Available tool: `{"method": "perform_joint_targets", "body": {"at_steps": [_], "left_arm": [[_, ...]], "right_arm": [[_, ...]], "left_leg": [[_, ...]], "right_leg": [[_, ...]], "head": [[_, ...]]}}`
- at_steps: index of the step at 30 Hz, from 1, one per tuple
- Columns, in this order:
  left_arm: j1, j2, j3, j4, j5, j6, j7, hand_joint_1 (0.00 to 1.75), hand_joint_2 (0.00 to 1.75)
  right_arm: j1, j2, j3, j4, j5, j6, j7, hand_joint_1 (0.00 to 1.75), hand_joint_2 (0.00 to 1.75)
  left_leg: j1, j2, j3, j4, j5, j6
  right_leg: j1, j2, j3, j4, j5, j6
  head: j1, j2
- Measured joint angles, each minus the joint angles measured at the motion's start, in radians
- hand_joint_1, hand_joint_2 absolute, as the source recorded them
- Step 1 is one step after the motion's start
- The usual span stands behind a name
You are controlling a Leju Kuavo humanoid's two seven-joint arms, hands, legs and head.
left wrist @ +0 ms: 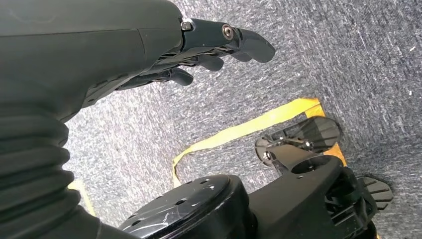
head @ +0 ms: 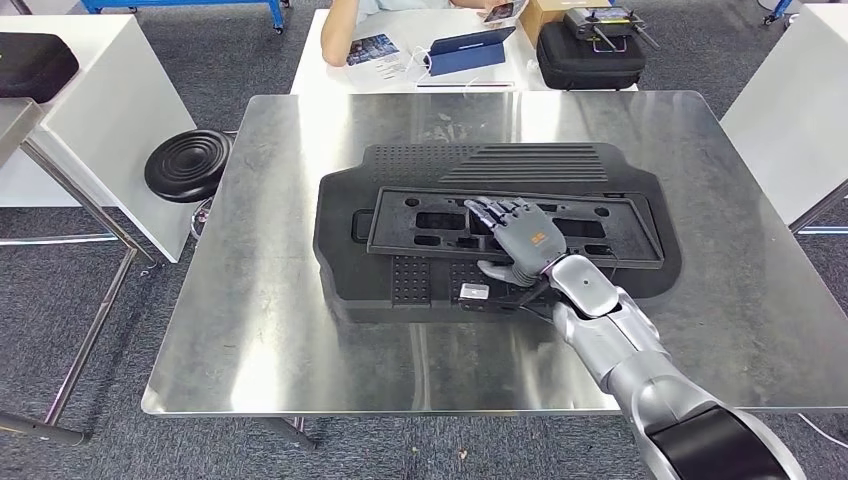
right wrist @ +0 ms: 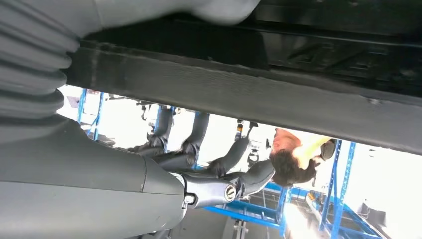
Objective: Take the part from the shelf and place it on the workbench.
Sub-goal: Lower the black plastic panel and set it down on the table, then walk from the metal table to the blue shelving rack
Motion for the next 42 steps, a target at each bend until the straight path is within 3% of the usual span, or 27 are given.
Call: {"method": "perform_joint_targets", "body": {"at_steps": [10, 17, 25, 34, 38, 42], "left_arm": [[-0.001, -0.004, 0.016, 0.000, 0.039, 0.005, 0.002, 0.00, 0.00], [0.001, -0.005, 0.036, 0.000, 0.053, 0.004, -0.010, 0.00, 0.00], [0.004, -0.005, 0.052, 0.000, 0.053, 0.005, -0.010, 0.00, 0.00], [0.015, -0.005, 0.062, 0.000, 0.047, 0.015, -0.025, 0.00, 0.00], [0.017, -0.006, 0.063, 0.000, 0.043, 0.024, -0.027, 0.00, 0.00], [0.021, -0.010, 0.075, 0.000, 0.057, 0.042, -0.028, 0.00, 0.00]], "right_arm": [[-0.002, 0.034, -0.006, -0.020, -0.092, 0.113, -0.050, 0.00, 0.00], [0.036, 0.062, -0.002, -0.147, -0.251, 0.301, -0.128, 0.00, 0.00], [0.097, 0.090, 0.008, -0.319, -0.383, 0.392, -0.155, 0.00, 0.00], [0.268, 0.148, 0.018, -0.736, -0.777, 0.505, -0.133, 0.00, 0.00], [0.323, 0.169, 0.009, -0.849, -0.896, 0.534, -0.128, 0.00, 0.00], [0.419, 0.198, -0.017, -0.963, -1.129, 0.576, -0.114, 0.00, 0.00]], "left_leg": [[-0.001, 0.000, 0.000, 0.000, -0.001, 0.001], [-0.001, 0.000, 0.001, 0.000, -0.001, 0.001], [-0.001, 0.000, 0.001, 0.000, -0.001, 0.001], [-0.001, 0.000, 0.001, 0.000, -0.003, 0.000], [-0.001, 0.000, 0.001, 0.000, -0.003, 0.000], [-0.002, 0.000, 0.001, 0.000, -0.003, 0.000]], "right_leg": [[-0.001, 0.000, 0.000, 0.000, 0.000, 0.000], [0.000, 0.000, 0.000, 0.000, 0.000, 0.000], [-0.001, 0.000, 0.000, 0.000, 0.000, 0.000], [0.000, 0.000, 0.000, 0.000, -0.001, 0.000], [0.000, 0.000, 0.000, 0.000, -0.001, 0.000], [0.000, 0.000, 0.000, -0.001, -0.001, 0.000]], "head": [[0.000, 0.000], [0.000, 0.000], [0.000, 0.000], [0.000, 0.000], [0.000, 0.000], [0.000, 0.000]]}}
